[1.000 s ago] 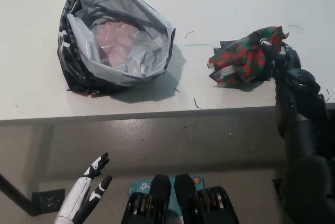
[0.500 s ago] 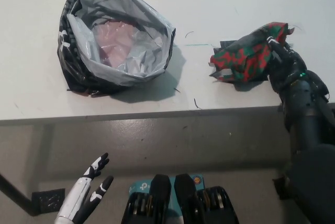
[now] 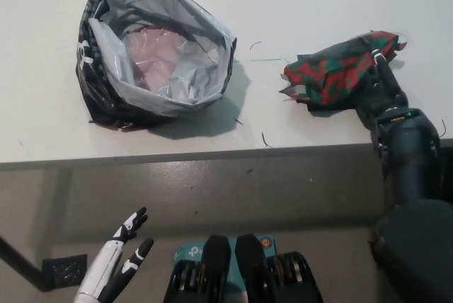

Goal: The robot uses its right hand to pick up a bag of coffee beans and puts it in the black plastic bag, then the robot grabs the top of the bag and lifts it.

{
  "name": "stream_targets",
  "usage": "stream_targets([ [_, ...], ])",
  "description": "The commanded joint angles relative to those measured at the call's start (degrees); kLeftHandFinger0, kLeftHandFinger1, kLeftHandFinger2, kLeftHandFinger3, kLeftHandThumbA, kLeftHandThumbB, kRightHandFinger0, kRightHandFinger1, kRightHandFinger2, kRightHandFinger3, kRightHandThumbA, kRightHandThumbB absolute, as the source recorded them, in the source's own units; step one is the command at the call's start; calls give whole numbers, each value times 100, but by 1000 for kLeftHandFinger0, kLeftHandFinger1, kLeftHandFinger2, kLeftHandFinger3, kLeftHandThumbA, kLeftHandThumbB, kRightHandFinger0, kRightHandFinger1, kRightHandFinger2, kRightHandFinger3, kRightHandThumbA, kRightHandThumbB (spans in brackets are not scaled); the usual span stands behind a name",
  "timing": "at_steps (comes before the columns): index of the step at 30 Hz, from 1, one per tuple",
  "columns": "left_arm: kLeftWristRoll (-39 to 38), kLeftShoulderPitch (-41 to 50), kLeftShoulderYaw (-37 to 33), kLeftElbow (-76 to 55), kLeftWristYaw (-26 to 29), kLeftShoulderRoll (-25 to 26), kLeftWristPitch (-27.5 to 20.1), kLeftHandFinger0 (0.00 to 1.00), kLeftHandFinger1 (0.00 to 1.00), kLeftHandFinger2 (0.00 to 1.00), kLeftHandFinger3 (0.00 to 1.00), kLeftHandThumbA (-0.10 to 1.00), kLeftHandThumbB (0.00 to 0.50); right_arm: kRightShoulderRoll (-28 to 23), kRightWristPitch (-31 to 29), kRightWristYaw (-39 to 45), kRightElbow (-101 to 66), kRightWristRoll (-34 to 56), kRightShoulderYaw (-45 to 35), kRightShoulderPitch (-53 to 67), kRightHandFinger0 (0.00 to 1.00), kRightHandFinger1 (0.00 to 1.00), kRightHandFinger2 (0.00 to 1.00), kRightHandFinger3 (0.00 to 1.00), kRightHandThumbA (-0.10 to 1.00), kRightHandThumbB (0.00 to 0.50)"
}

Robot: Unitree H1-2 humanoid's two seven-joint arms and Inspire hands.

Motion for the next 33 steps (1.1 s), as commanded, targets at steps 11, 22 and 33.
stream_targets([
  [11, -34, 138, 50, 73, 141, -13, -357, 1000, 1000, 1000, 1000, 956, 128, 910, 856, 12, -1538, 2888, -35, -1243, 0, 237, 720, 1000, -100, 9],
  [22, -57, 210, 46, 84, 140, -50, -392, 1000, 1000, 1000, 1000, 962, 129, 896, 822, 107, -1461, 3390, 195, -1233, 0, 254, 683, 1000, -100, 14],
  [33, -100, 266, 60, 135, 108, -43, -459, 1000, 1000, 1000, 1000, 957, 124, 831, 870, 133, -1701, 4065, 521, -1590, 0, 219, 748, 1000, -100, 59],
])
